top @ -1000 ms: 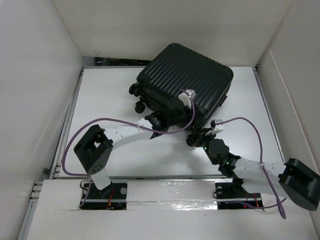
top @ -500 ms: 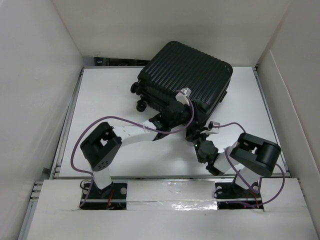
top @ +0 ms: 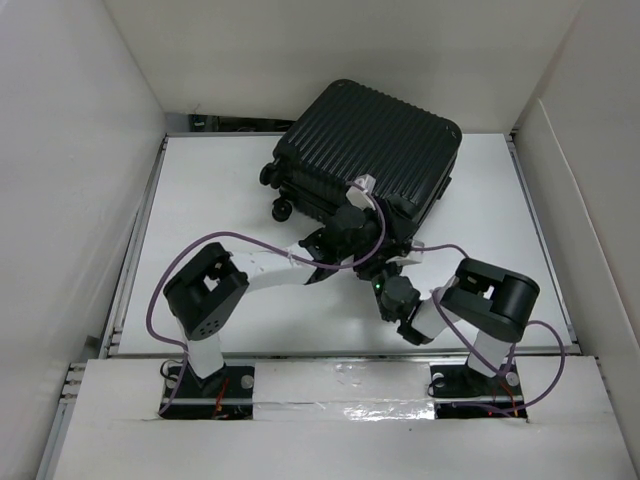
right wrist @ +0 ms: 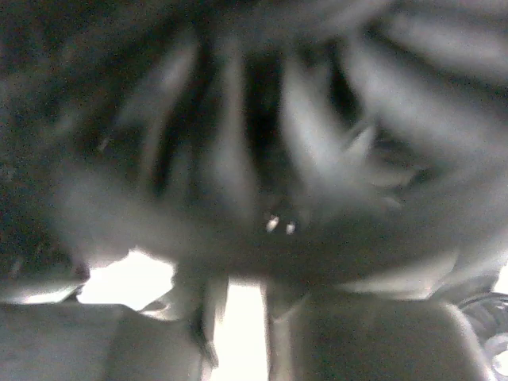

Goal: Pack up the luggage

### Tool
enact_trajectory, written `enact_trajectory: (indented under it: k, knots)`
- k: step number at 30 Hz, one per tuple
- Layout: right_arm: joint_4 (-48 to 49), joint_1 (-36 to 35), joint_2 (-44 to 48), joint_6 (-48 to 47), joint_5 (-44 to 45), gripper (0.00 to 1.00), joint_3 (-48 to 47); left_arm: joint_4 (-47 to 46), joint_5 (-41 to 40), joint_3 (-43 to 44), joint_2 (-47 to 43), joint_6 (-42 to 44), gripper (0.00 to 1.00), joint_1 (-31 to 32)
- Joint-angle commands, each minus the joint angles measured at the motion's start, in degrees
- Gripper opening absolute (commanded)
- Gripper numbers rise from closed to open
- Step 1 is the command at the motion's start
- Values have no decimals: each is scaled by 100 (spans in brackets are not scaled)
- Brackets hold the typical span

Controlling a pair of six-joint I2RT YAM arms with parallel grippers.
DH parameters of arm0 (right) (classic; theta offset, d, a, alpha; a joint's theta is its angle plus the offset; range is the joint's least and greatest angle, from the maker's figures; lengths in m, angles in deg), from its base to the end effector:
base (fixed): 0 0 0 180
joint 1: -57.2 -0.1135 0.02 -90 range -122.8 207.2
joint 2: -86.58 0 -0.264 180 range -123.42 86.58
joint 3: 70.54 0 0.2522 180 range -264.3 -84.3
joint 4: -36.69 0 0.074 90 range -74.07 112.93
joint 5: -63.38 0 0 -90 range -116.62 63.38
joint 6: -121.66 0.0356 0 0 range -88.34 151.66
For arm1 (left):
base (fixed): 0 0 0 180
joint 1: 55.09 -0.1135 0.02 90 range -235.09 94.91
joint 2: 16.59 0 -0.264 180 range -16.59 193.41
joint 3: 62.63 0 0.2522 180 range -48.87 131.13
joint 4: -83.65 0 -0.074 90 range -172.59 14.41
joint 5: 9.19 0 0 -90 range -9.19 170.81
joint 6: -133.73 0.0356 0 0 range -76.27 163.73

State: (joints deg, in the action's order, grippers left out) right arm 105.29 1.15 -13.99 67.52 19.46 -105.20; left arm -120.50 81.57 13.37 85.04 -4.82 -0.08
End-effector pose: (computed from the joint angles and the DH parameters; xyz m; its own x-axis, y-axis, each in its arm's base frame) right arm 0.1720 0.2096 0.1474 -0.0804 0.6081 -0.7898 -0.1560 0.7749 0.6126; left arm 0.2348 -0.3363 0.2602 -0.6295 -0.4076 -0.6615 0.5362 0.3882 -0.7495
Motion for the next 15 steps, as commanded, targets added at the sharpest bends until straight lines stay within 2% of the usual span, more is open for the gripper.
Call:
enact_trajectory:
  k: [1,3,4,6,7,9,10,11,14,15]
  knots:
    - [2134,-529,-165,290,-1630,37,15,-1695,1428,193,-757,-409,54,741]
    - [2134,-599,-77,439,-1463,49,427,-1641,1419,61,-872,-409,66,591]
    - [2126,-652,-24,466,-1401,57,560,-1554,1419,17,-985,-409,69,538]
    - [1925,-784,152,579,-1200,65,884,-1456,1340,-176,-1161,-357,73,336]
    - [1784,-784,222,641,-1164,70,965,-1369,1192,-273,-1380,-322,80,257]
    - [1294,-968,485,712,-1137,75,1053,-1228,1094,-563,-1618,-251,85,-31]
    - [943,-1126,730,686,-1102,77,1106,-1132,1050,-764,-1872,-181,92,-277]
    - [939,-1127,732,686,-1102,77,1115,-1018,1006,-844,-2013,-181,94,-280]
    - [-313,-1408,1424,379,-1127,80,791,-263,638,-1098,-2655,109,98,-736]
    - [-1397,-1582,1896,291,-1189,83,625,-52,515,-1161,-2839,318,99,-824]
